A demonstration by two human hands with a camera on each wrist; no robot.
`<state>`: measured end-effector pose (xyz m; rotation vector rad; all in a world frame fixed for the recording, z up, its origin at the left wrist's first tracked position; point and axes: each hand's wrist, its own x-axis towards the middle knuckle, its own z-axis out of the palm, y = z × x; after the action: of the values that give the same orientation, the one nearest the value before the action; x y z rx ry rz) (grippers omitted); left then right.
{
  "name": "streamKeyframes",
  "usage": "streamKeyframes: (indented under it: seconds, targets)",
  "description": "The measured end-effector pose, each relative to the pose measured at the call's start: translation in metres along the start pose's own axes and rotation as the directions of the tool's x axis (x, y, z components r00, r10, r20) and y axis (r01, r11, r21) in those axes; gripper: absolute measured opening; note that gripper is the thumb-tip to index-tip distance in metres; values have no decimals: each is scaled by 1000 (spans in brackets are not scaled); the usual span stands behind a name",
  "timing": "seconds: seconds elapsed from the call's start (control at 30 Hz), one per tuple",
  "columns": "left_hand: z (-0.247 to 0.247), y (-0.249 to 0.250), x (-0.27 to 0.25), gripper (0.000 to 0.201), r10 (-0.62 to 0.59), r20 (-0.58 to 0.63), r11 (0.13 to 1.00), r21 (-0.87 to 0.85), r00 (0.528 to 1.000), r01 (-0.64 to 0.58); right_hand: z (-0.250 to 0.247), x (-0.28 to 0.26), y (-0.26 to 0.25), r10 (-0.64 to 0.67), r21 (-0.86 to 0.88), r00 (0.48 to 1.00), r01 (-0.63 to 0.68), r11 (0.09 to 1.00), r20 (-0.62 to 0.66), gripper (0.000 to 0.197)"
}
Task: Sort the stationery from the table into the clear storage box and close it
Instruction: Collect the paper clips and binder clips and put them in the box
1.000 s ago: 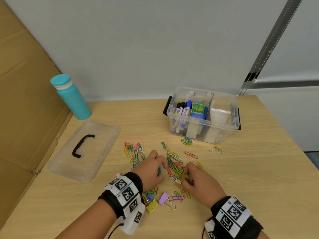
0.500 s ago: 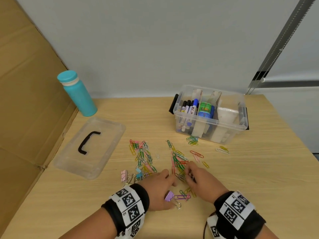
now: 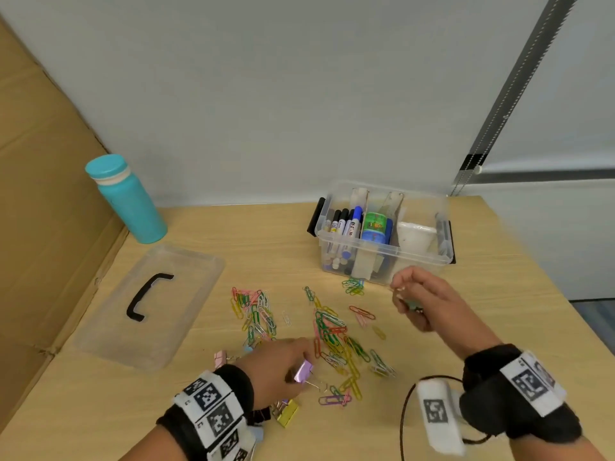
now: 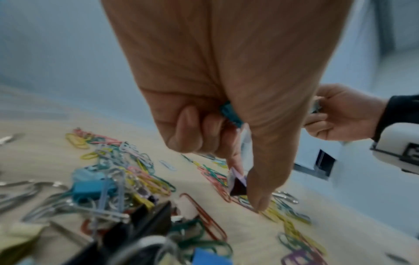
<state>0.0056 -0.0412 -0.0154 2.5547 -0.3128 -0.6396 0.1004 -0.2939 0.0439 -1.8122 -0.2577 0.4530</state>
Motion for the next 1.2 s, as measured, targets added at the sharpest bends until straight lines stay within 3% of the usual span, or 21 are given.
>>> streamKeyframes:
  seconds: [0.1, 0.17, 0.27, 0.33, 0.4, 0.47, 0.53, 0.63, 0.7, 0.77, 0.87, 0.97, 1.13, 1.2]
  targets:
    - [-10, -7, -2, 31, -51, -30, 994, -94, 998, 48, -37, 34, -32, -52, -82, 960, 31, 996, -275, 19]
    - [-13, -9, -2, 33, -63, -58, 990, -129, 996, 55, -57, 66, -48, -36, -228, 929, -54, 972, -369, 23]
    - [-14, -7, -2, 31, -65, -98, 981, -189, 993, 46, -75, 116, -62, 149, -240, 923, -244, 940, -354, 26]
    - [-12, -6, -2, 28, -70, -120, 974, -223, 990, 42, -83, 139, -61, 225, -199, 912, -304, 932, -342, 32]
    - [-11, -5, -3, 27, -78, -139, 967, -250, 987, 41, -90, 149, -58, 202, -375, 923, -324, 868, -328, 44]
    - [-10, -6, -5, 27, -87, -157, 963, -267, 984, 42, -91, 143, -58, 111, -528, 933, -289, 799, -342, 42]
    - [-9, -8, -6, 27, -92, -178, 962, -271, 980, 41, -88, 133, -56, 45, -565, 935, -250, 786, -351, 35]
    - [-14, -6, -6, 26, -90, -215, 959, -281, 972, 26, -79, 107, -29, -113, -596, 872, -225, 771, -476, 40]
    - [-23, 3, -3, 25, -73, -255, 959, -284, 964, -3, -71, 92, -1, -122, -640, 878, -235, 731, -462, 44]
    - [-40, 19, 7, 24, -31, -290, 967, -252, 956, -45, -62, 83, 25, -71, -602, 893, -239, 762, -445, 48]
    - [-71, 59, 38, 28, 39, -334, 982, -161, 942, -98, -51, 80, 45, -124, -523, 858, -183, 833, -498, 51]
    - [-100, 108, 90, 32, 77, -367, 994, -45, 927, -100, -47, 81, 48, -152, -501, 819, -182, 846, -553, 51]
    - [-131, 163, 184, 26, 96, -453, 991, 131, 886, -40, -43, 76, 44, -183, -521, 813, -166, 837, -552, 53]
    - [-135, 171, 210, 31, 79, -445, 987, 160, 892, -7, -44, 77, 45, -184, -532, 816, -171, 829, -548, 55]
